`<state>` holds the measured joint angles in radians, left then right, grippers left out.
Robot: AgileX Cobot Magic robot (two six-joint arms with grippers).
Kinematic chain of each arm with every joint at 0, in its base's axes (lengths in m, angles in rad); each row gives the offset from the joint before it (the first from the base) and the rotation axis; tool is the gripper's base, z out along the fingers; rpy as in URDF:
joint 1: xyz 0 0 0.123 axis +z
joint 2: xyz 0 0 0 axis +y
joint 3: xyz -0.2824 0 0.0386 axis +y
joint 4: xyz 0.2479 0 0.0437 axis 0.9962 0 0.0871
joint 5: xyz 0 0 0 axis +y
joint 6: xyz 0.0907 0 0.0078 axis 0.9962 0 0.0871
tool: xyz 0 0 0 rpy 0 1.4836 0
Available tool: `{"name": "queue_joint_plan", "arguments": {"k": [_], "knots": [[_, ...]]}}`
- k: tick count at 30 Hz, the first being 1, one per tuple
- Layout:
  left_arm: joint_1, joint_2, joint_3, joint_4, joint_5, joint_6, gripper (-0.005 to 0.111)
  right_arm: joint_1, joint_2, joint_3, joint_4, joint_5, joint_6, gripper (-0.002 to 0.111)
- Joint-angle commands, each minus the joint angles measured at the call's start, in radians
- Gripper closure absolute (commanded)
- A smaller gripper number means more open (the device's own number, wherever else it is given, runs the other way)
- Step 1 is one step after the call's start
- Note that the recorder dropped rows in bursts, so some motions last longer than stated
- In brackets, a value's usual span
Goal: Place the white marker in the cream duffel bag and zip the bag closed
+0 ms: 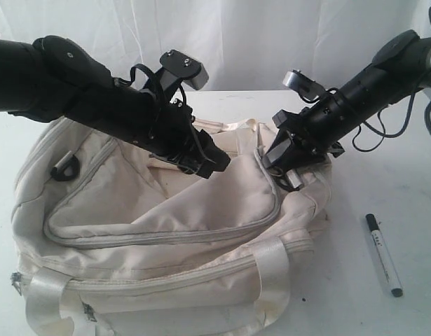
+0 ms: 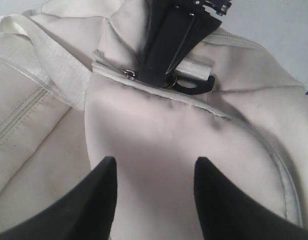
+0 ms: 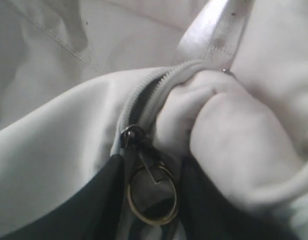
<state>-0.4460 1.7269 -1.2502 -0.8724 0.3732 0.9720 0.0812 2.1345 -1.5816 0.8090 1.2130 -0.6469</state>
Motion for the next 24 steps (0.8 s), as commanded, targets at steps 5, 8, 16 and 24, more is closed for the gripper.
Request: {"name": "queue_joint_plan", "arguments": {"k": [5,8,16,24], "knots": [[-0.007,-0.005,0.004,-0.025,0.008,-0.009,0.055,-0.001,0.002,-0.002,0.042,0.008,-0.028,0.086],[-0.007,-0.005,0.004,-0.025,-0.021,-0.009,0.055,-0.001,-0.004,-0.002,0.043,0.008,-0.028,0.087],[-0.007,-0.005,0.004,-0.025,-0.199,-0.009,0.055,-0.001,-0.045,-0.002,0.034,0.008,-0.036,0.096],[-0.007,-0.005,0.004,-0.025,-0.227,-0.009,0.055,-0.001,-0.047,-0.002,0.027,0.008,-0.040,0.108]]}}
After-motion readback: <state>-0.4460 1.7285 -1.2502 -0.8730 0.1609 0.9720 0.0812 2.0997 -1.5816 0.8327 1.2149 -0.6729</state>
